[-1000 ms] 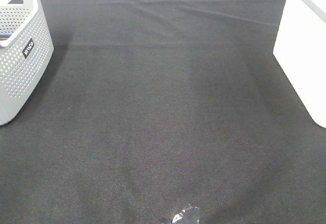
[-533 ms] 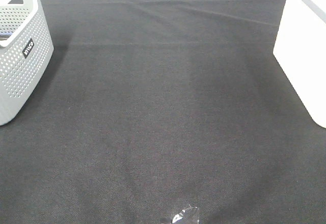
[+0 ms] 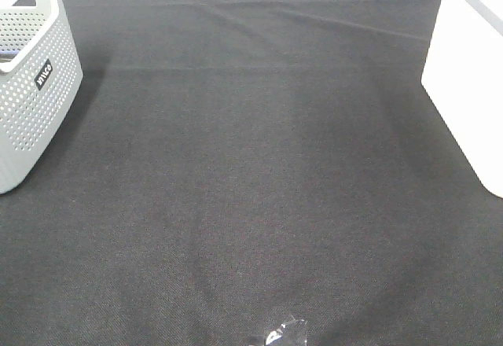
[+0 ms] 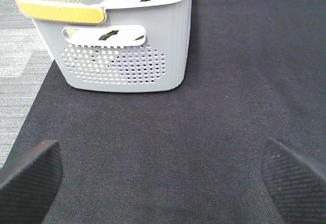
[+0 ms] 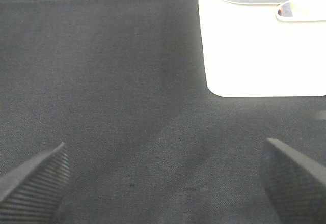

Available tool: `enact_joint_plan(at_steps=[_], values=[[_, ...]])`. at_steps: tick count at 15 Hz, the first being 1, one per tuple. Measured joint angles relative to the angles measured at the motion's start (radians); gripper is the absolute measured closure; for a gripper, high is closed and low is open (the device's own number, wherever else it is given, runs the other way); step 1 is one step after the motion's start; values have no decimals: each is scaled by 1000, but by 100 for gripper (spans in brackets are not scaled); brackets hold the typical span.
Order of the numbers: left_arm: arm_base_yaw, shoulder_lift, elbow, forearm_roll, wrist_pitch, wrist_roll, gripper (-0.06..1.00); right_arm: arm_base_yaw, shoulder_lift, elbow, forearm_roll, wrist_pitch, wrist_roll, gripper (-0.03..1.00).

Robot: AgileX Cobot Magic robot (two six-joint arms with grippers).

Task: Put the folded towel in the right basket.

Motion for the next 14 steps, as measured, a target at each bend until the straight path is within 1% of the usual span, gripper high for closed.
enact_joint_plan(at_steps=[14], values=[[0,0,0,0,-1,0,-5,0,0,0,-10,0,0,-1]])
